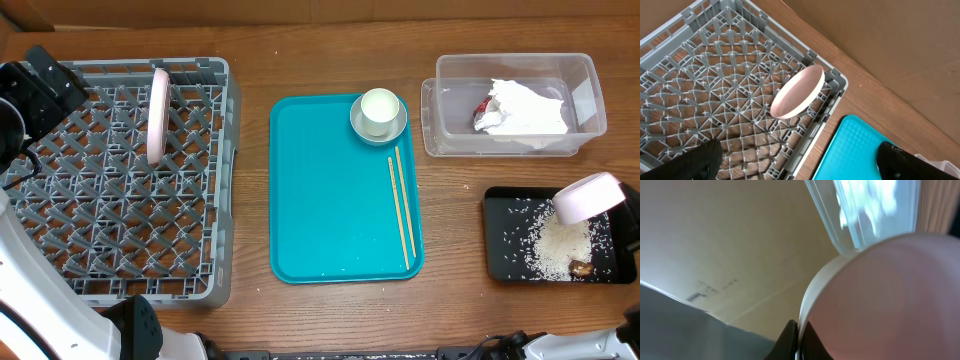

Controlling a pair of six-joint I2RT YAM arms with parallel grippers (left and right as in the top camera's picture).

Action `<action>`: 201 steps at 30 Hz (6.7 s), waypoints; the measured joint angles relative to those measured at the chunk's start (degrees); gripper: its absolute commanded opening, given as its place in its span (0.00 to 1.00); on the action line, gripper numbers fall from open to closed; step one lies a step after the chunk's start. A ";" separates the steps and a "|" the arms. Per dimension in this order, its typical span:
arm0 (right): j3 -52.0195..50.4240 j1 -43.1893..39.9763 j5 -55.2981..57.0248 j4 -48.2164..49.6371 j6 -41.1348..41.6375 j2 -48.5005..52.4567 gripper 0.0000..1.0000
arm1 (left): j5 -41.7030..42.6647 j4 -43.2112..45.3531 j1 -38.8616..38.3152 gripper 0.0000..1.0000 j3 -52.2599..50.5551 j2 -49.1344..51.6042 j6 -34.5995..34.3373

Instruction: Sort waste into correct bins and load items into the dishwasher

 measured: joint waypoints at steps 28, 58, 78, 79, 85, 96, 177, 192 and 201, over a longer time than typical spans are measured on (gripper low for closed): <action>10.69 26.56 32.50 6.14 14.84 -15.41 0.04 | 0.00 -0.02 0.00 1.00 0.00 0.00 0.00; 10.69 13.18 4.96 -21.44 -5.73 5.66 0.04 | 0.00 -0.02 0.00 1.00 0.00 0.00 0.00; 9.49 13.00 2.01 -22.75 -7.37 4.72 0.04 | 0.00 0.00 0.00 1.00 0.00 0.00 -0.02; 9.73 13.88 2.01 -22.77 -7.98 4.20 0.04 | 0.00 -0.02 0.00 1.00 0.00 0.00 0.00; 17.38 19.87 5.18 -22.80 -10.34 3.08 0.04 | 0.00 0.00 0.00 1.00 0.00 0.00 0.00; 28.98 46.12 28.26 -15.56 -6.62 2.25 0.04 | 0.00 -0.02 0.00 1.00 0.00 0.00 0.00; 62.18 49.68 101.94 -18.97 44.76 5.44 1.00 | 34.64 0.04 -7.15 1.00 -0.68 0.11 5.51; 62.18 49.40 101.92 -18.86 44.74 5.44 1.00 | 5.46 2.40 -50.77 0.90 -30.67 0.22 3.02; 62.18 49.40 101.90 -18.84 44.81 5.44 1.00 | -0.74 28.46 -61.37 0.65 -58.40 0.57 -1.27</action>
